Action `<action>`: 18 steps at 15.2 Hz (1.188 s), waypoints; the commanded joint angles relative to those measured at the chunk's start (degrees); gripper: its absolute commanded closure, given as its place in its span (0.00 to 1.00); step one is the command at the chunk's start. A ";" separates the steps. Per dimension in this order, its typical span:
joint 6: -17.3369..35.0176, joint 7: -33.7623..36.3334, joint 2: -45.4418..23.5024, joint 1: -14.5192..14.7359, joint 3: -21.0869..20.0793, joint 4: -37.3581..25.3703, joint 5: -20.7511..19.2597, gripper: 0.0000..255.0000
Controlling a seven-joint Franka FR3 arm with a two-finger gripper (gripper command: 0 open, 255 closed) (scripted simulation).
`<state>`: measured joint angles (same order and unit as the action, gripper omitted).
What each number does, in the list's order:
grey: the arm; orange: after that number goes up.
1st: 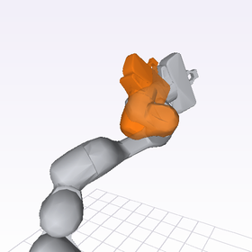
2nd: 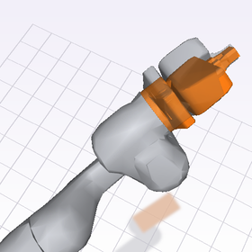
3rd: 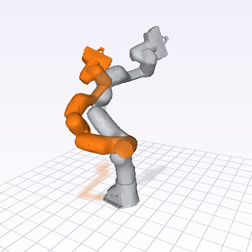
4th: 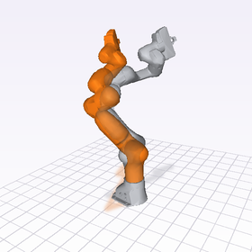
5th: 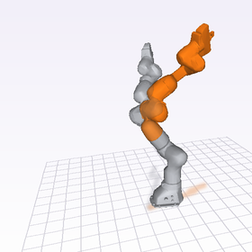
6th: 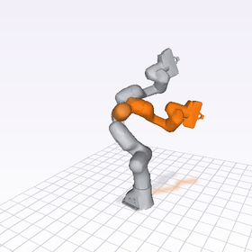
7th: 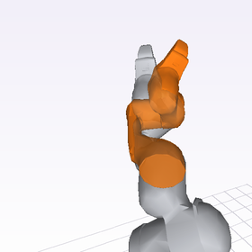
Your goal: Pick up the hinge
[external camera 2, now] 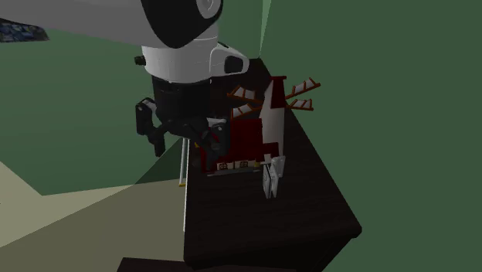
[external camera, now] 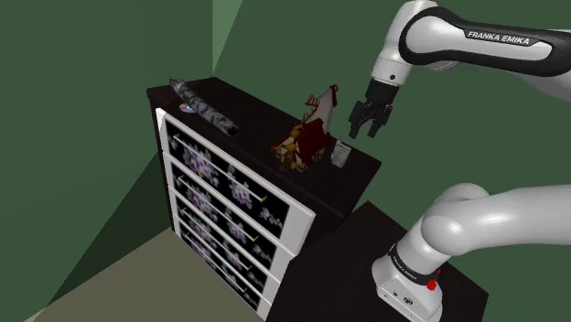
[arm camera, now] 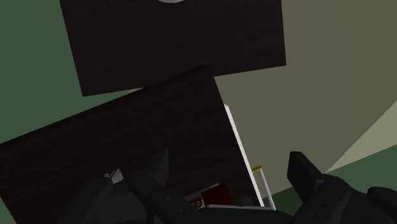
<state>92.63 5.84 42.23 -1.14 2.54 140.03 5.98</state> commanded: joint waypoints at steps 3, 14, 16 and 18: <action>2.95 -2.24 -2.42 -0.54 1.08 0.69 -1.78 0.00; 19.46 -12.88 -20.02 -3.32 6.84 -0.76 -9.88 0.00; 22.25 -14.57 -23.80 -3.76 7.79 -2.00 -10.94 0.00; 24.91 -16.22 -27.69 -4.18 8.69 -3.53 -11.84 0.00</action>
<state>115.43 -9.49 16.54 -5.07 10.74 136.56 -5.30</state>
